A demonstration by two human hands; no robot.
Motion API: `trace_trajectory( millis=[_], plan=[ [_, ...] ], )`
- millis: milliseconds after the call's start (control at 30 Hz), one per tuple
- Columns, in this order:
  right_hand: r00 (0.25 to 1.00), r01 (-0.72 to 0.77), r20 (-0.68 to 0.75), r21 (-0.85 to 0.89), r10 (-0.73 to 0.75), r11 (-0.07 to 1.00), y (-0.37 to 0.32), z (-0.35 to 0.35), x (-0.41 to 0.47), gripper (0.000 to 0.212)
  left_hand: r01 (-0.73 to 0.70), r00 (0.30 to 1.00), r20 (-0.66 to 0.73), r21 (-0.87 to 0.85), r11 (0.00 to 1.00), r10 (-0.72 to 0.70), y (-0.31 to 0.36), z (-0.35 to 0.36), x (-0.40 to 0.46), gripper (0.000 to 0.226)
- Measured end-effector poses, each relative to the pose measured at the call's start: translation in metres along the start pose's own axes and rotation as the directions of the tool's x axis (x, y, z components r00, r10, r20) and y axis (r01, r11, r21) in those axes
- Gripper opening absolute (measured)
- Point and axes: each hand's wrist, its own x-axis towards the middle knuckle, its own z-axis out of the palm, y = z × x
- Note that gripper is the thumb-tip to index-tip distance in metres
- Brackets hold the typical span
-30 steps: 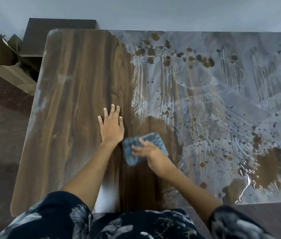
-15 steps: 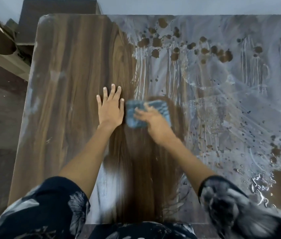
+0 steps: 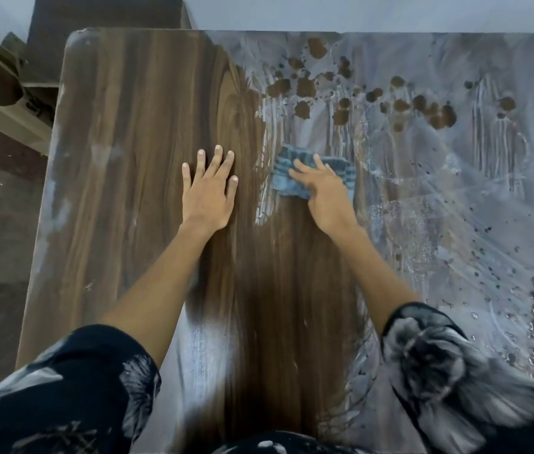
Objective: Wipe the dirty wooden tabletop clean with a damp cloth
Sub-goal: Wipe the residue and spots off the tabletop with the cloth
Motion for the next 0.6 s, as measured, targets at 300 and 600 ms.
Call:
trace_trajectory(
  millis=[300,600],
  plan=[
    [0.880,0.355,0.310,0.071,-0.359,0.932,0.004,0.021,-0.101,0.068,-0.027,0.999,-0.030,-0.024,0.999,0.026,-0.004,-0.002,0.028,0.046],
    [0.999,-0.045,-0.019,-0.080,0.043,0.996,0.028,-0.030,0.028,0.053,-0.066,0.998,-0.005,0.001,0.998,0.066,-0.001,-0.005,0.059,0.045]
  ],
)
